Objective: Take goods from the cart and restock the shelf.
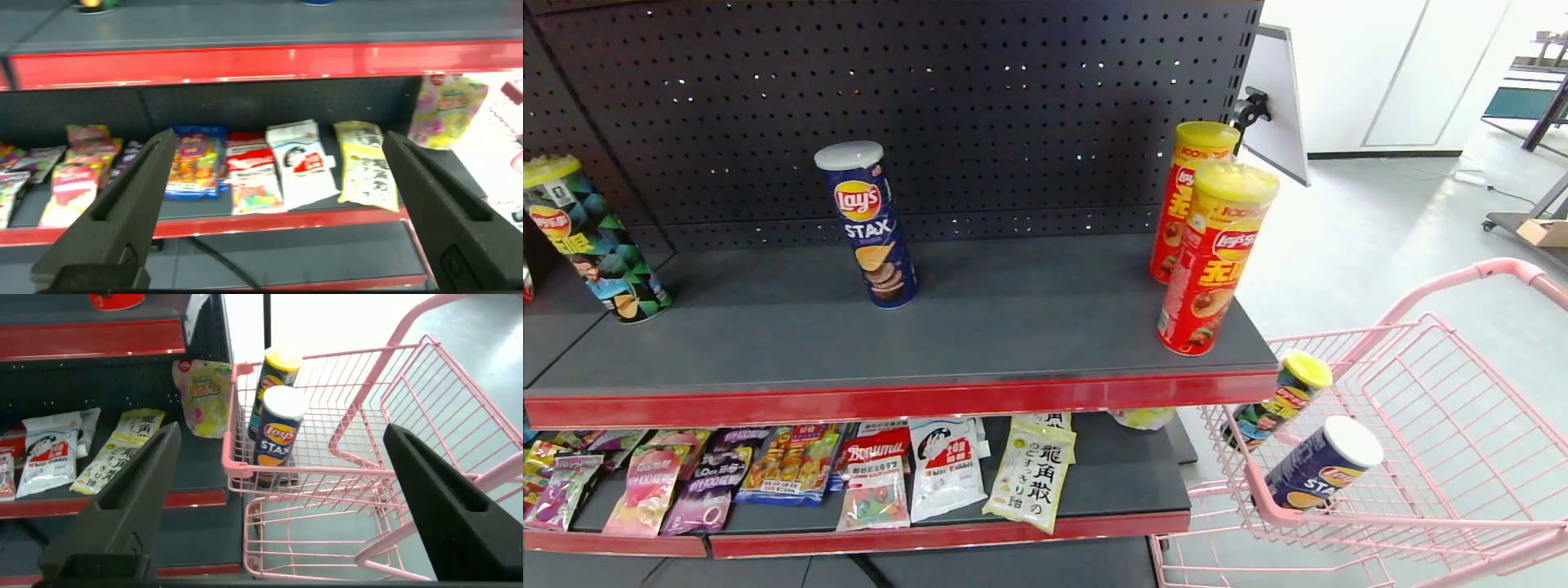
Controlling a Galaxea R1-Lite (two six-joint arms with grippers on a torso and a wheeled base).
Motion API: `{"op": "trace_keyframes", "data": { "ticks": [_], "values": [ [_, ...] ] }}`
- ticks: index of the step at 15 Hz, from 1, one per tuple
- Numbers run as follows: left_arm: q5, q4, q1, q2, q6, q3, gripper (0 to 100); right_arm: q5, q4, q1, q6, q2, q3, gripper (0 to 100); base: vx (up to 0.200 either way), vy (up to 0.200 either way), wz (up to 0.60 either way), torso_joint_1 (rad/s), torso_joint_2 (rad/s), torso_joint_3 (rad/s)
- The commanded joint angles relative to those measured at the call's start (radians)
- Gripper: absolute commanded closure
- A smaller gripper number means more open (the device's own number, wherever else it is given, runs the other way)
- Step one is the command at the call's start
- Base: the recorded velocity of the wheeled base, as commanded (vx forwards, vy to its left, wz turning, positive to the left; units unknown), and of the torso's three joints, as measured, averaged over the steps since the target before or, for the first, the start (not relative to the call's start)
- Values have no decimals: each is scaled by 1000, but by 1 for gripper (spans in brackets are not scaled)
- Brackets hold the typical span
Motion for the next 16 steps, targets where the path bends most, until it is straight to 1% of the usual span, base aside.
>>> {"op": "trace_keyframes", "data": {
  "ticks": [1, 14, 16],
  "values": [
    [0, 0, 0, 1, 0, 0, 0, 0, -1, 0, 0, 0, 0, 0, 0, 0, 0, 0, 0, 0],
    [0, 1, 0, 1, 0, 0, 0, 0, -1, 0, 0, 0, 0, 0, 0, 0, 0, 0, 0, 0],
    [0, 0, 0, 1, 0, 0, 0, 0, -1, 0, 0, 0, 0, 0, 0, 0, -600, 2, 0, 2]
  ]
}}
